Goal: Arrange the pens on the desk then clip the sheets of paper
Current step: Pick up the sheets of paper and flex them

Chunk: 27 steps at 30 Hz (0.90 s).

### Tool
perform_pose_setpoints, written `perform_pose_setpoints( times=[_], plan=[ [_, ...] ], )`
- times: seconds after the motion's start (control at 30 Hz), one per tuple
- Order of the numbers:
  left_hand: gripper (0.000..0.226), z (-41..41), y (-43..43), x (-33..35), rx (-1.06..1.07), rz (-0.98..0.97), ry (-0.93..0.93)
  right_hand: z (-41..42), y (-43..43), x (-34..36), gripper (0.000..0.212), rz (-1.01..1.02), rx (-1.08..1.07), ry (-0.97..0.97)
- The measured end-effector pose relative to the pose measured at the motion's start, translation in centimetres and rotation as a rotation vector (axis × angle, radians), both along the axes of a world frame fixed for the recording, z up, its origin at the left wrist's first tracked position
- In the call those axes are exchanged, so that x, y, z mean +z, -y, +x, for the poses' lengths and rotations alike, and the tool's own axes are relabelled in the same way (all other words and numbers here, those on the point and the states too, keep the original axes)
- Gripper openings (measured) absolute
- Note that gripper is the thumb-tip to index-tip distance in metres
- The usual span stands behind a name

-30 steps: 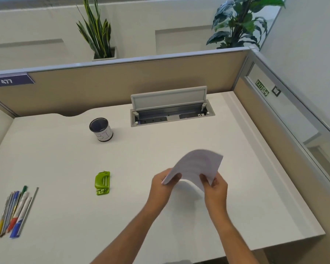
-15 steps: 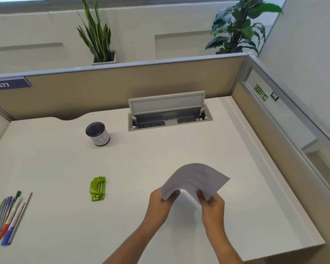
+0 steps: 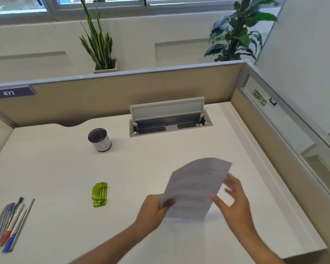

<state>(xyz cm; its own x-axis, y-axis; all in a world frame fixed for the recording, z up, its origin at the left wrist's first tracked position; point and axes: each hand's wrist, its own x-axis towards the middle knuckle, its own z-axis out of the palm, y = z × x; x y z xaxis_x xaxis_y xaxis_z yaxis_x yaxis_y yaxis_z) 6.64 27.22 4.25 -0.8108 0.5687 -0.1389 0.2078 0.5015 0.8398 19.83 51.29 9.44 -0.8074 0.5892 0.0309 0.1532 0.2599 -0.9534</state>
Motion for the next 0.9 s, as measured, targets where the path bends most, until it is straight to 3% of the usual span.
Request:
perform_pose_setpoints(
  times=[0.1, 0.17, 0.27, 0.33, 0.43, 0.57, 0.67, 0.73, 0.9],
  plan=[
    [0.026, -1.7, 0.2, 1.7, -0.107, -0.141, -0.296, -0.2, -0.9, 3.1, 0.101, 0.425, 0.030, -0.005],
    [0.012, -2.5, 0.0, 3.0, -0.136, -0.191, -0.395, -0.7, -1.0, 4.5, 0.103, 0.721, 0.052, -0.013],
    [0.048, -2.5, -0.3, 4.4, -0.185, -0.261, -0.485, -1.3, -0.8, 5.6, 0.083, 0.983, 0.079, 0.014],
    [0.050, -2.3, -0.4, 5.0, -0.183, -0.276, -0.544, -1.5, -0.6, 5.7, 0.067, 0.862, 0.073, 0.013],
    [0.021, -2.5, 0.3, 6.0, -0.115, -0.242, -0.534, -1.1, -0.9, 5.5, 0.038, 0.575, 0.060, 0.012],
    [0.010, -3.7, 2.6, 6.6, 0.131, 0.084, -0.160, 0.0, -1.3, 4.6, 0.038, 0.093, 0.022, -0.014],
    [0.024, -3.5, 3.2, 6.4, 0.290, 0.320, 0.054, 0.7, -1.1, 3.3, 0.043, -0.111, -0.025, -0.031],
    [0.038, -3.3, 3.3, 5.6, 0.348, 0.468, 0.180, 1.0, -1.1, 2.6, 0.036, -0.309, -0.060, -0.045],
    [0.045, -4.1, 2.9, 5.2, 0.383, 0.605, 0.305, 1.0, -1.1, 1.0, 0.030, -0.263, -0.034, -0.055]
  ],
)
